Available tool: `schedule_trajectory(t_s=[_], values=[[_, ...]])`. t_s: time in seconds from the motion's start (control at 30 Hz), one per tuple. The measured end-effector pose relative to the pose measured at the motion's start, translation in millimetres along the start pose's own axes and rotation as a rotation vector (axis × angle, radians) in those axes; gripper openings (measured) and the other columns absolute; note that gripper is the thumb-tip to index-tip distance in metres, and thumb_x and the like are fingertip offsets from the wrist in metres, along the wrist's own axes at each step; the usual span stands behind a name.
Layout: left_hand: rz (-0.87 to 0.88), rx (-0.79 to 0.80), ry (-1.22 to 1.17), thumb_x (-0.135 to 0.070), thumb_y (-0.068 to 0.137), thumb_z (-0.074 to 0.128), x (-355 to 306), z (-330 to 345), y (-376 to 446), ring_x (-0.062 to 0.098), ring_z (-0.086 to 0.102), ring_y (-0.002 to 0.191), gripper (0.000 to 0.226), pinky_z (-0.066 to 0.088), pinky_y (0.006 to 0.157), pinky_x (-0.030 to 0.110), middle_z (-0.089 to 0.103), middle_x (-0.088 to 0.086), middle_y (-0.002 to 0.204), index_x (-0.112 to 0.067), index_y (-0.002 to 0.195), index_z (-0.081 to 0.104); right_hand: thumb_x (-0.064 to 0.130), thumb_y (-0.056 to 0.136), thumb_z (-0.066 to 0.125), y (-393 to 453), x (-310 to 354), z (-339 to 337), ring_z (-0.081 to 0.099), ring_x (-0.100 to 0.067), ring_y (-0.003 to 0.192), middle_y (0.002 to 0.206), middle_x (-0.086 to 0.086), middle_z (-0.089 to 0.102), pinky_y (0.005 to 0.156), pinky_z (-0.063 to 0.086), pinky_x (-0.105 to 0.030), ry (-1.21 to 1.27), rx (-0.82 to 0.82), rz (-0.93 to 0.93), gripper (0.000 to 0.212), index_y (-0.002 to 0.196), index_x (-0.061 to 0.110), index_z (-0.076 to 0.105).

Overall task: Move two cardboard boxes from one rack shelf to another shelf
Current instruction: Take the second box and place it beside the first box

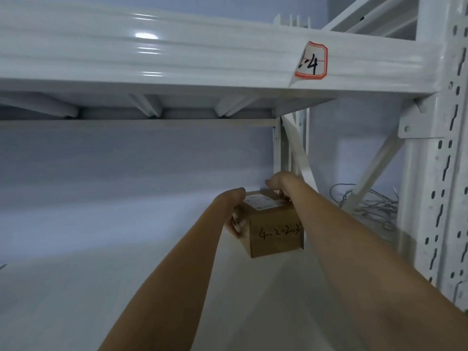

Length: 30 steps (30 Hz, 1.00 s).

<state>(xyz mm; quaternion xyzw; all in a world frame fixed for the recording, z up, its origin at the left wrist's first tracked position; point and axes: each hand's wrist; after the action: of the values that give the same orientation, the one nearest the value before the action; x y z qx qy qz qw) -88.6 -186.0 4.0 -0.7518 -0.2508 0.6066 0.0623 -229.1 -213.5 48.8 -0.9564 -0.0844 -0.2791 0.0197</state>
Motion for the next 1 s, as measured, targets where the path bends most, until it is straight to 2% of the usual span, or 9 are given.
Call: schedule_trajectory(t_s=[0.07,0.17,0.27,0.33,0.43,0.53,0.67,0.83,1.0], values=[[0.022,-0.004,-0.006,-0.042,0.101,0.045,0.3,-5.8,-2.0,0.059,0.044,0.132,0.063,0.050,0.087,0.078,0.038,0.026,0.154,-0.009,0.153,0.034,0.030,0.108,0.045,-1.8,2.5,-5.7,0.054,-0.032,0.132,0.147,-0.017,0.053,0.089,0.046,-0.035,0.133,0.030,0.035,0.049,0.146,-0.002,0.047],[0.091,-0.009,-0.029,-0.039,0.099,0.049,5.8,-25.9,-14.0,0.056,0.043,0.135,0.062,0.050,0.082,0.079,0.036,0.021,0.156,-0.008,0.152,0.036,0.038,0.104,0.053,-7.5,3.4,-11.3,0.055,-0.037,0.128,0.138,-0.020,0.056,0.105,0.047,-0.043,0.342,0.116,0.104,0.058,0.141,-0.006,0.049],[0.195,-0.010,-0.026,-0.036,0.096,0.058,14.1,-52.1,-34.4,0.050,0.050,0.129,0.051,0.054,0.082,0.075,0.044,0.016,0.145,-0.008,0.137,0.048,0.039,0.098,0.063,-14.2,6.7,-10.2,0.062,-0.036,0.107,0.110,-0.021,0.064,0.105,0.049,-0.050,0.544,0.195,0.152,0.055,0.129,-0.006,0.059],[0.293,-0.037,0.021,-0.036,0.095,0.060,20.4,-70.2,-43.1,0.043,0.055,0.124,0.043,0.057,0.077,0.072,0.050,0.013,0.139,-0.011,0.131,0.057,0.037,0.094,0.070,-21.2,13.3,-5.1,0.064,-0.035,0.109,0.117,-0.021,0.063,0.102,0.052,-0.049,0.627,0.217,0.122,0.044,0.111,-0.004,0.063],[0.369,-0.115,0.036,-0.037,0.101,0.050,31.8,-94.3,-54.6,0.039,0.058,0.123,0.042,0.060,0.078,0.067,0.057,0.015,0.137,-0.013,0.133,0.061,0.036,0.097,0.067,-36.5,28.1,5.6,0.068,-0.033,0.099,0.114,-0.018,0.063,0.082,0.060,-0.045,0.703,0.221,0.031,0.037,0.096,0.000,0.060],[0.422,-0.213,0.058,-0.040,0.105,0.044,47.9,-111.7,-69.5,0.041,0.067,0.113,0.045,0.060,0.090,0.058,0.065,0.013,0.130,-0.010,0.136,0.056,0.031,0.098,0.066,-50.0,38.8,20.6,0.069,-0.031,0.081,0.101,-0.017,0.067,0.064,0.061,-0.040,0.770,0.186,-0.062,0.033,0.109,0.000,0.063],[0.531,-0.273,-0.049,-0.041,0.103,0.051,73.9,-128.8,-79.0,0.030,0.066,0.092,0.047,0.058,0.086,0.048,0.064,0.001,0.102,-0.021,0.145,0.044,0.032,0.094,0.071,-53.8,43.8,49.1,0.075,-0.030,0.086,0.105,-0.014,0.075,0.069,0.064,-0.038,0.842,0.074,-0.176,0.038,0.117,0.001,0.066],[0.606,-0.255,-0.173,-0.025,0.104,0.053,106.0,-149.2,-78.3,0.035,0.066,0.115,0.039,0.056,0.094,0.047,0.067,0.010,0.131,-0.027,0.142,0.049,0.022,0.096,0.070,-58.9,37.6,84.2,0.076,-0.027,0.092,0.104,-0.012,0.079,0.081,0.062,-0.035,0.921,0.087,-0.252,0.028,0.112,0.000,0.073],[0.625,-0.192,-0.134,-0.029,0.101,0.061,122.9,-167.5,-69.3,0.031,0.065,0.119,0.049,0.056,0.099,0.050,0.066,0.005,0.132,-0.030,0.146,0.043,0.028,0.092,0.074,-47.9,21.9,107.5,0.073,-0.026,0.104,0.115,-0.009,0.076,0.085,0.059,-0.033,1.024,0.130,-0.352,0.033,0.118,0.009,0.071]])
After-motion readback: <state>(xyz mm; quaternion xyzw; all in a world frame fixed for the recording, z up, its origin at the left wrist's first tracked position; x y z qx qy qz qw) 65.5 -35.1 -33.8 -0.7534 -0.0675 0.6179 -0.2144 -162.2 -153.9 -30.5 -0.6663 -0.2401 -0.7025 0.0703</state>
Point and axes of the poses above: each hand's wrist, its own y-axis towards the middle knuckle, its own z-axis out of the palm, x = y × z
